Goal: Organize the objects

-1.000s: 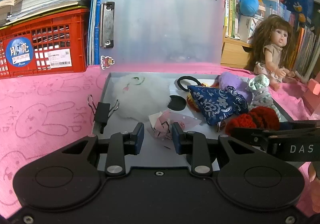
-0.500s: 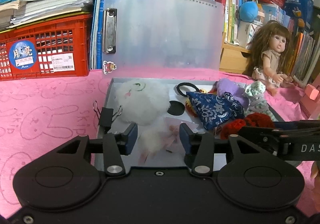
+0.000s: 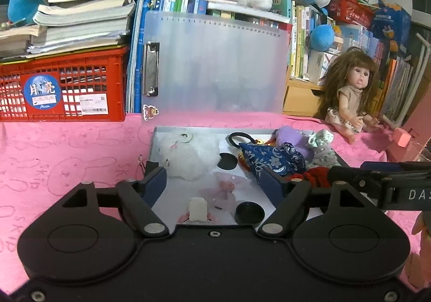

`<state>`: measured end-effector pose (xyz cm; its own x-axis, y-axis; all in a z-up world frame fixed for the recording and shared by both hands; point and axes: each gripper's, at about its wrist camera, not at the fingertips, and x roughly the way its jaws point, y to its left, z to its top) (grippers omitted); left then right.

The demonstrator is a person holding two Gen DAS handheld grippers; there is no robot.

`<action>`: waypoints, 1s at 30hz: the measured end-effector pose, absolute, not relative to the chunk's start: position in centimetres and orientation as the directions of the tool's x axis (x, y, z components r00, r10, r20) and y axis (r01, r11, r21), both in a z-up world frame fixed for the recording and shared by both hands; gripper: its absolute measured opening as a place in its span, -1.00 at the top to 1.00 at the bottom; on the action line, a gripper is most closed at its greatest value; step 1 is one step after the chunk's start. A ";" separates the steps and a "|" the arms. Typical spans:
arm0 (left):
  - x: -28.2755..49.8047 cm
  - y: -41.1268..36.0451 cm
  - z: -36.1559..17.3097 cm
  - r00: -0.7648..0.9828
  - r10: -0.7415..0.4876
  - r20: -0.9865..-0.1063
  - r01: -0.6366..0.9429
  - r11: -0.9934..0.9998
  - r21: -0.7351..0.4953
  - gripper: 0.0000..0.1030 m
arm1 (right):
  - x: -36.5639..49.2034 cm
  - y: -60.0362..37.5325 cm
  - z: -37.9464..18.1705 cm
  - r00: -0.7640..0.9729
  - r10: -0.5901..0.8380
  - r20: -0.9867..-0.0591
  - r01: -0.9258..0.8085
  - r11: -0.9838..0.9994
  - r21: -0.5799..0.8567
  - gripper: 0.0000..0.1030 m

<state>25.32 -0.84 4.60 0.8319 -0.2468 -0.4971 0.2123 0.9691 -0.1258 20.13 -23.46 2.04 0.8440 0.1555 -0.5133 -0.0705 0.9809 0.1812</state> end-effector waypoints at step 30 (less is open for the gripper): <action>14.9 1.4 3.1 0.810 -0.219 -0.544 0.193 0.976 -0.106 -0.59 | 11.4 -21.0 0.9 0.859 0.119 -0.498 -0.071 0.991 0.115 -0.80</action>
<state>14.93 1.43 3.07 0.8103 -0.2189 -0.5436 0.1925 0.9756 -0.1058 11.38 -21.02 0.89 0.8592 0.1189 -0.4975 -0.0707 0.9909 0.1147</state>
